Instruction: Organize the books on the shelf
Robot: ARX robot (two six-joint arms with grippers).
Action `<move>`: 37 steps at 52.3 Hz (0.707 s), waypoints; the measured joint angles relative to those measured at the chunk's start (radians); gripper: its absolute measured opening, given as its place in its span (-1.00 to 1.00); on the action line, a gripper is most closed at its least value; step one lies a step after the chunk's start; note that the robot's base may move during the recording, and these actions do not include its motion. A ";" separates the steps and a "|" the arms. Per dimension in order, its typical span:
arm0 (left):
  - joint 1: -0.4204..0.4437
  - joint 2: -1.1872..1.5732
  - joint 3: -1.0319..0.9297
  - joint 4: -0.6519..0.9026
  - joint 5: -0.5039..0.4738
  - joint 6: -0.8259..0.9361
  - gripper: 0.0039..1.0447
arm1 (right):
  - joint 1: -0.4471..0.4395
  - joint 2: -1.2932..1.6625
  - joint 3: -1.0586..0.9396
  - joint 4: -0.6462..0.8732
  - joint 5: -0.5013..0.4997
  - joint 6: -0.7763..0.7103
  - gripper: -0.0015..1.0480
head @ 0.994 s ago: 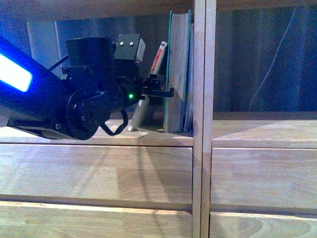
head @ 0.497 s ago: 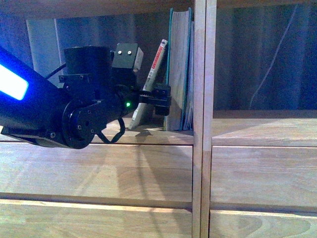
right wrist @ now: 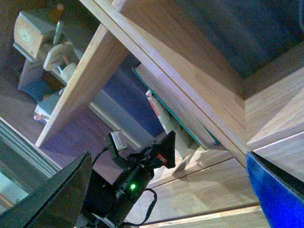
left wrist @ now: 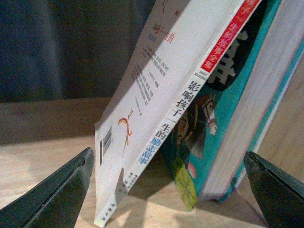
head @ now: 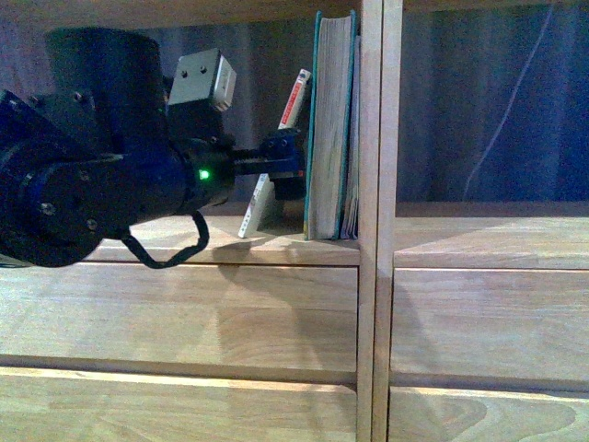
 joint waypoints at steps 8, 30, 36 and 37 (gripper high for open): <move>0.006 -0.112 -0.090 -0.059 -0.006 -0.034 0.86 | 0.046 -0.002 0.019 0.007 0.031 -0.007 0.86; 0.026 -0.565 -0.373 -0.249 0.115 -0.150 0.86 | 0.076 -0.056 0.043 -0.027 0.061 -0.076 0.86; 0.055 -0.739 -0.430 -0.316 0.147 -0.145 0.86 | -0.026 -0.085 0.027 -0.048 0.008 -0.088 0.86; 0.059 -0.754 -0.433 -0.324 0.153 -0.146 0.86 | -0.035 -0.087 0.025 -0.050 0.003 -0.088 0.86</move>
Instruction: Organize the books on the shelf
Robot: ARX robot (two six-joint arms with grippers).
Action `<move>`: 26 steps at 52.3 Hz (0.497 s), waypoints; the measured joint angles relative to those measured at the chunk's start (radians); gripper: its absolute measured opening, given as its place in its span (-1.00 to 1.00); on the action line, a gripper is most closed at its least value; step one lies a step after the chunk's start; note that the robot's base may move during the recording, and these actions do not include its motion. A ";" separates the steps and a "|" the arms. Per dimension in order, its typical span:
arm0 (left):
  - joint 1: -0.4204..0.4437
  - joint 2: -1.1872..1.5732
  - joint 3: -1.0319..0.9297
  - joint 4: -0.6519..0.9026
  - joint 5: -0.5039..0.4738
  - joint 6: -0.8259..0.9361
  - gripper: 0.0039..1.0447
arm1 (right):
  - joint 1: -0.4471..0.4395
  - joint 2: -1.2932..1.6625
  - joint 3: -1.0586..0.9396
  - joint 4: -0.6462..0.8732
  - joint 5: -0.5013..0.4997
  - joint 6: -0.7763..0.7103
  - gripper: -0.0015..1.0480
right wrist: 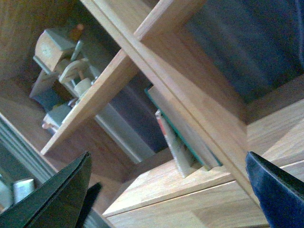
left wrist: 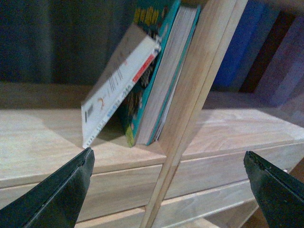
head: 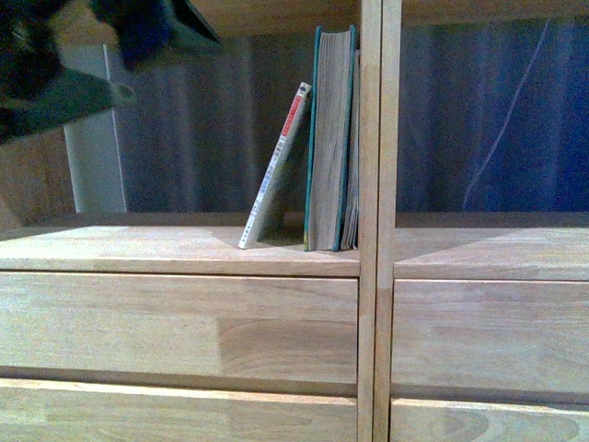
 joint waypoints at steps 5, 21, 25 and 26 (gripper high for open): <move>0.047 -0.134 -0.026 -0.063 0.034 0.001 0.86 | -0.081 -0.003 -0.014 -0.010 -0.040 -0.010 0.86; 0.286 -0.468 -0.101 -0.188 0.214 -0.009 0.86 | -0.179 0.047 -0.023 0.051 -0.067 -0.208 0.86; 0.354 -0.543 -0.140 -0.232 0.289 -0.012 0.86 | -0.199 0.061 -0.023 0.086 -0.059 -0.292 0.86; 0.362 -0.552 -0.145 -0.233 0.297 -0.012 0.86 | -0.204 0.065 -0.023 0.098 -0.051 -0.317 0.86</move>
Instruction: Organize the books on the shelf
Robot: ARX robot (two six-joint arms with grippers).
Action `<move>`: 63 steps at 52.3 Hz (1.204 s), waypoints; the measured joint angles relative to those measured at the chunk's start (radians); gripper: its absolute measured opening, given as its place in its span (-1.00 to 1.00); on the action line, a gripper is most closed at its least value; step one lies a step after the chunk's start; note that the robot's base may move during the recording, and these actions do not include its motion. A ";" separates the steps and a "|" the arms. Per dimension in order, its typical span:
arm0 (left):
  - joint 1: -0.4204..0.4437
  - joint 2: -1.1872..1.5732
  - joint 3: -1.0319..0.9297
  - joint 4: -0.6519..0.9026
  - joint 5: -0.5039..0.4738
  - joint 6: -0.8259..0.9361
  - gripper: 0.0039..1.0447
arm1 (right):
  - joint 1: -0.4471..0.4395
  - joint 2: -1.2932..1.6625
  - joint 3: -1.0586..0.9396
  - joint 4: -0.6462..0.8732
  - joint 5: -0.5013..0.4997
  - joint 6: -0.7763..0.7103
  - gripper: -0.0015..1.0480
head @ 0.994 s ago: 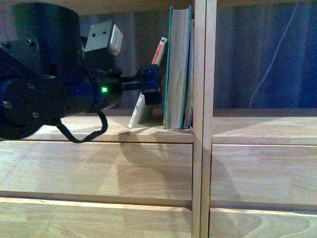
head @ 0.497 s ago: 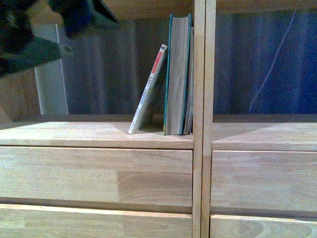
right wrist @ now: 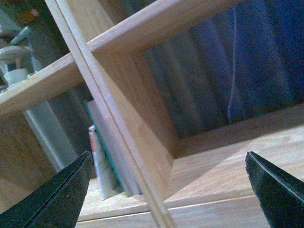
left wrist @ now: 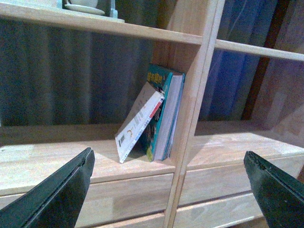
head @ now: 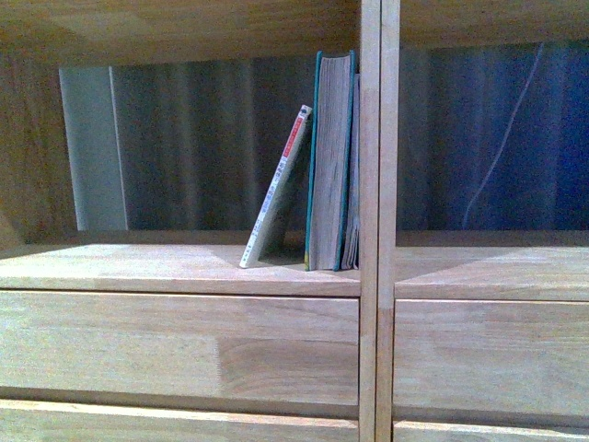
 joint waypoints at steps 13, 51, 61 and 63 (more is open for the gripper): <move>0.249 -0.179 -0.129 -0.045 0.251 -0.051 0.86 | -0.036 0.011 0.015 0.177 0.034 -0.434 0.86; -0.058 -0.412 -0.454 -0.200 -0.595 0.197 -0.55 | -0.220 -0.225 -0.112 -0.470 -0.256 -0.357 -0.27; -0.095 -0.467 -0.544 -0.165 -0.614 0.203 -0.95 | -0.222 -0.297 -0.215 -0.434 -0.260 -0.355 -0.87; -0.095 -0.480 -0.564 -0.158 -0.613 0.204 -0.95 | -0.222 -0.315 -0.241 -0.427 -0.260 -0.354 -0.94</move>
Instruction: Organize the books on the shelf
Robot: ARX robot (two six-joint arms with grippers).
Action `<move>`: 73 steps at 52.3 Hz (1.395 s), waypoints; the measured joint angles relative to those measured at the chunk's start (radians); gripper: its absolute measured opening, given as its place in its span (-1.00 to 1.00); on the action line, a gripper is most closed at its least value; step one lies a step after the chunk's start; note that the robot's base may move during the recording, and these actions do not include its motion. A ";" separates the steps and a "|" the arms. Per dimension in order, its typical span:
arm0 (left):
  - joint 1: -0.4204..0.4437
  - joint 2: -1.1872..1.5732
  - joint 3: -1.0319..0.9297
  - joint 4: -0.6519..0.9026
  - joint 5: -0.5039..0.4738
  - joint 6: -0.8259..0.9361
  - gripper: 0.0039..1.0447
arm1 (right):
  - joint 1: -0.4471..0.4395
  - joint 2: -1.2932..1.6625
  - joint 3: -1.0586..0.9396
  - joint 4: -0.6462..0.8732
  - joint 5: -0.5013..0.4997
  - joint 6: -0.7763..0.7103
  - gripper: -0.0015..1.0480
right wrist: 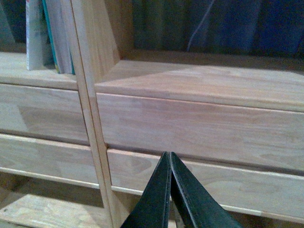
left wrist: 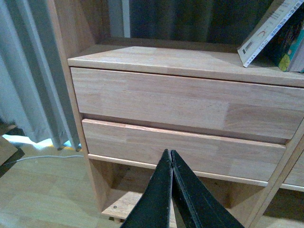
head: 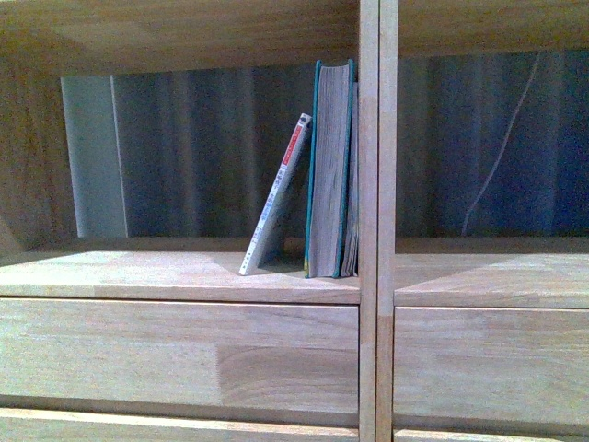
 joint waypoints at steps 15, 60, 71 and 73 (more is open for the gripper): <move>-0.002 -0.056 -0.085 0.026 -0.001 0.000 -0.95 | 0.000 -0.086 -0.103 0.012 0.000 0.000 -0.94; -0.002 -0.163 -0.209 0.051 -0.001 0.000 -0.95 | 0.000 -0.391 -0.228 -0.152 0.000 0.000 -0.94; -0.002 -0.163 -0.209 0.051 -0.001 0.000 -0.73 | 0.000 -0.391 -0.229 -0.152 -0.001 0.000 -0.74; -0.002 -0.163 -0.209 0.051 -0.001 0.000 -0.60 | 0.000 -0.391 -0.228 -0.152 -0.001 0.000 -0.61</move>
